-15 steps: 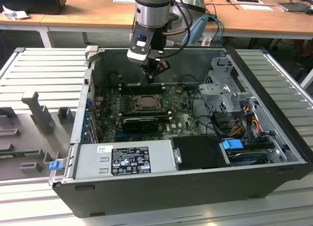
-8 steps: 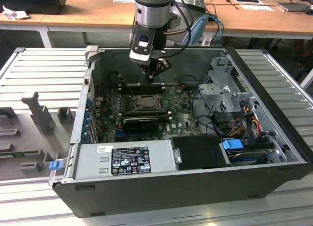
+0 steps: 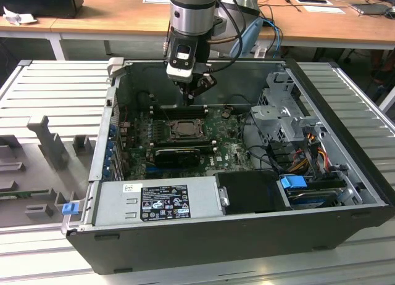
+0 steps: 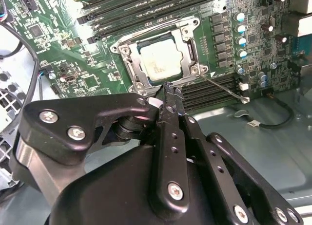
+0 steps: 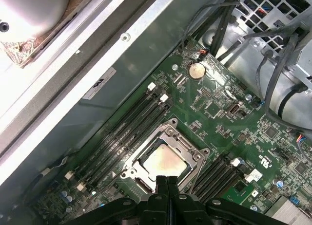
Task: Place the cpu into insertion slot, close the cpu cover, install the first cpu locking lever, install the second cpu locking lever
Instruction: 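Install the first cpu locking lever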
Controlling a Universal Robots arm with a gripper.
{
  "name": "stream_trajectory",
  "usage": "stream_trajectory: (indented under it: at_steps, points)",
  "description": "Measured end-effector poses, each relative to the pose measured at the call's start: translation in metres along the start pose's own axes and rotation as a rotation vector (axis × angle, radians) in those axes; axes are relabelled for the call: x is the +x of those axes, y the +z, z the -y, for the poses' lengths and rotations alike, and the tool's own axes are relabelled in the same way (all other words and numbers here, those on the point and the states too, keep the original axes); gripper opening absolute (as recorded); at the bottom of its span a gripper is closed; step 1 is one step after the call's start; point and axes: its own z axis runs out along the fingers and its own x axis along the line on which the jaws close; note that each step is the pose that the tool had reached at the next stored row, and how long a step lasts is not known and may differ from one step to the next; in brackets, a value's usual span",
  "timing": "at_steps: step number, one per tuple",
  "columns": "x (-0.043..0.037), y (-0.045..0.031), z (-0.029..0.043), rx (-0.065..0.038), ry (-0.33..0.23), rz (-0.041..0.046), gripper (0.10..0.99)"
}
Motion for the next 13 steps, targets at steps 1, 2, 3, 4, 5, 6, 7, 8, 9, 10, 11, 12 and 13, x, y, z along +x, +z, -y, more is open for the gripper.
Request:
stream_trajectory:
  at_steps: [1, 2, 3, 4, 5, 6, 7, 8, 9, 10, 11, 12, 13]
  points:
    - [0.0, 0.0, 0.0, 0.0, -0.005, -0.0002, 0.106]
    - [0.0, 0.0, 0.0, 0.0, -0.011, -0.0004, 0.106]
    - [0.0, 0.0, 0.0, 0.0, -0.016, -0.0006, 0.106]
    - [0.0, 0.0, 0.0, 0.0, -0.021, -0.0008, 0.106]
    - [0.0, 0.0, 0.0, 0.001, -0.029, -0.0011, 0.106]
    - [0.0, 0.0, 0.0, 0.001, -0.035, -0.0013, 0.106]
    - [0.0, 0.0, 0.0, 0.001, -0.043, -0.0016, 0.106]
    - [0.0, 0.0, 0.0, 0.001, -0.052, -0.0019, 0.106]
    - [0.0, 0.0, 0.0, 0.001, -0.06, -0.0022, 0.106]
    - [0.0, 0.0, 0.0, 0.001, -0.066, -0.0025, 0.106]
    - [0.0, 0.0, 0.0, 0.002, -0.076, -0.0029, 0.106]
    - [0.0, 0.0, 0.0, 0.002, -0.087, -0.0033, 0.106]
    - [0.0, 0.0, 0.0, 0.002, -0.098, -0.0037, 0.106]
